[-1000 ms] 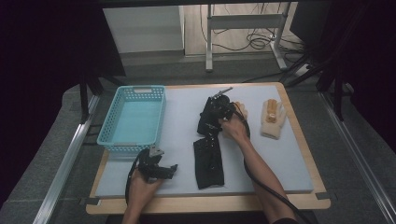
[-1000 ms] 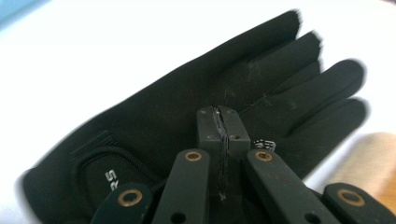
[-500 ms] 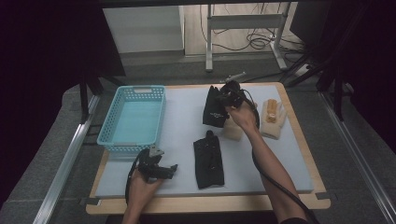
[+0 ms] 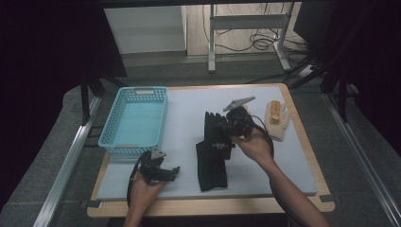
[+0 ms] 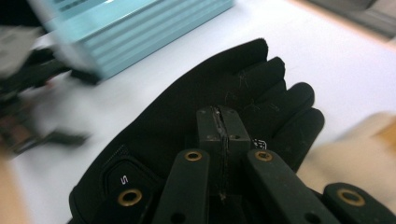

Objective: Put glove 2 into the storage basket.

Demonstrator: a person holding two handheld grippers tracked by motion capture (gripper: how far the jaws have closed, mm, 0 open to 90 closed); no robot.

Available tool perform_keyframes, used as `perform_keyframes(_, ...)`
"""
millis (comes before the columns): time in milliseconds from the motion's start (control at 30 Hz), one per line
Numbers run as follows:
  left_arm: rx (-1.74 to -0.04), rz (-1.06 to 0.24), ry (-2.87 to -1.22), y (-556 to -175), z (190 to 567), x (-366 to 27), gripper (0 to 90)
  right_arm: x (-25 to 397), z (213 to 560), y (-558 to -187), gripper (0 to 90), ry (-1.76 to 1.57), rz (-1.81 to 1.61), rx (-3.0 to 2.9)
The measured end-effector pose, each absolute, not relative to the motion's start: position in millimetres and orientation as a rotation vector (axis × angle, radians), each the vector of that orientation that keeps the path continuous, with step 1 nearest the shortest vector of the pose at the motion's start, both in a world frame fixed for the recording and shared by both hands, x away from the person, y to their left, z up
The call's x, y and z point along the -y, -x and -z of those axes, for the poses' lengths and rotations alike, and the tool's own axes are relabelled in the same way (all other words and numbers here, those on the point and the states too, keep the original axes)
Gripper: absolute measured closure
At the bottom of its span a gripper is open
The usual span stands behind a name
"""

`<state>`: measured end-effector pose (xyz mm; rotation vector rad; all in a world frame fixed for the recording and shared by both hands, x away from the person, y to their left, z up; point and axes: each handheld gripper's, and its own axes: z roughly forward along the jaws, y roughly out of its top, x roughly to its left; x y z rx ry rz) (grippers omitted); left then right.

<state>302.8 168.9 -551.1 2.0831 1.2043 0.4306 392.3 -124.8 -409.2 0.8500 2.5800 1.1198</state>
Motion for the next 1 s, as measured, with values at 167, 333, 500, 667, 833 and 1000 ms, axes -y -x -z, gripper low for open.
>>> perform_keyframes(167, -1.206, -0.430, -2.082, -302.8, 551.0, -168.8, 3.9, 116.7, 438.5, -357.9, 88.3, -0.809, -1.070, -2.623)
perform_keyframes(333, -1.204, -0.432, -2.084, -302.7, 551.0, -168.9, 4.0, 102.6, 474.4, -353.0, 88.2, -0.776, -0.995, -2.663)
perform_keyframes(500, -1.207, -0.430, -2.082, -302.6, 551.0, -168.8, 4.0, 97.4, 499.3, -351.7, 86.0, -0.734, -0.968, -2.692)
perform_keyframes(667, -1.204, -0.432, -2.084, -302.7, 550.9, -168.9, 4.0, 102.9, 493.3, -351.5, 62.0, -0.712, -0.993, -2.660)
perform_keyframes(833, -1.207, -0.431, -2.081, -302.5, 550.8, -169.0, 4.1, 135.1, 480.0, -354.1, 63.0, -0.756, -1.010, -2.613)
perform_keyframes(1000, -1.211, -0.464, -2.087, -293.9, 548.3, -173.4, 3.8, 167.7, 494.1, -346.0, 88.4, -0.791, -1.049, -2.644)
